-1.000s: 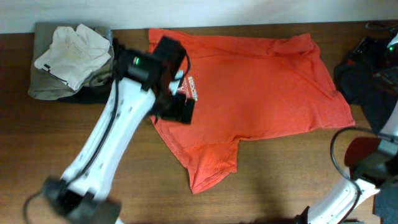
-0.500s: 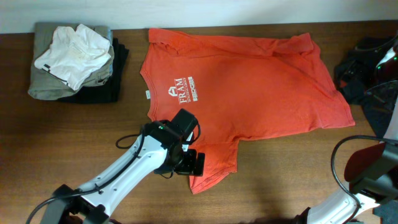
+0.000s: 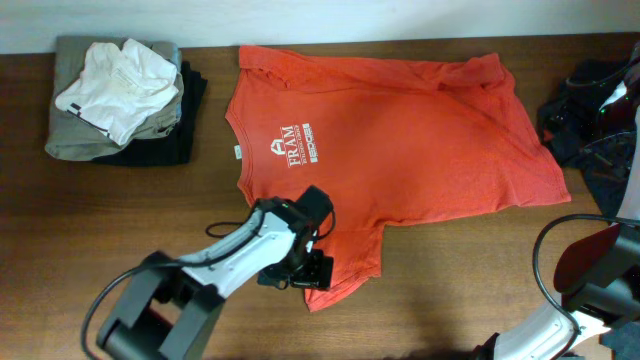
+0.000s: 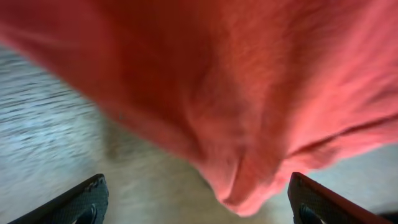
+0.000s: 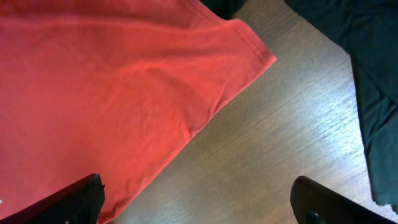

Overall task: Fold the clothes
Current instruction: 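Release the shirt and move the left gripper to the bottom left hem, then grasp the bottom hem corners with the left and right grippers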

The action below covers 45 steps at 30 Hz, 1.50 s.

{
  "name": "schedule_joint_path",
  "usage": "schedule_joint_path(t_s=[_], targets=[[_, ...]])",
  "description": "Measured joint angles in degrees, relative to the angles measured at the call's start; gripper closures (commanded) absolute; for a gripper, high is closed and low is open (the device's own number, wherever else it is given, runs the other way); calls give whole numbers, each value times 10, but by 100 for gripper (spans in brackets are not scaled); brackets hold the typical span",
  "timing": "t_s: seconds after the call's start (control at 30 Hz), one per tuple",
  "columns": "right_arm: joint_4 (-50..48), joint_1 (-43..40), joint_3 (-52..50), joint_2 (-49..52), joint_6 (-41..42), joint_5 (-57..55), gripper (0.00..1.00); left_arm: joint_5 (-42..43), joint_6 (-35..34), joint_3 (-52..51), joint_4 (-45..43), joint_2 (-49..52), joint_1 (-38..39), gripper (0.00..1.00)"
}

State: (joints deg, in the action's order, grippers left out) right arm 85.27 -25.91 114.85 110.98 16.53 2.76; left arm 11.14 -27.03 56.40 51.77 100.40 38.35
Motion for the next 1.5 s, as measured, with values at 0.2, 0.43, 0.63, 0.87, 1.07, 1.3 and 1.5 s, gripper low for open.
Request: schedule_joint_path(t_s=[0.2,0.43,0.63,0.87,1.07,1.3,1.5], targets=[[-1,0,0,0,0,0,1,-29,4,-1,-4,4,8,27],[-4,0,-19,0,0,-2,1,-56,11,-1,-3,7,8,66],[-23,0,-63,0,-1,-4,1,-54,15,4,1,23,8,94],[-28,0,-67,0,0,-4,1,-45,13,5,-2,23,10,99],[-29,0,-67,0,0,-4,1,-110,-14,6,63,33,-42,99],[-29,0,-67,0,0,-4,1,-144,-22,-1,72,27,-122,43],[-28,0,-67,0,0,-4,1,-112,-7,-7,102,-33,-122,1]])
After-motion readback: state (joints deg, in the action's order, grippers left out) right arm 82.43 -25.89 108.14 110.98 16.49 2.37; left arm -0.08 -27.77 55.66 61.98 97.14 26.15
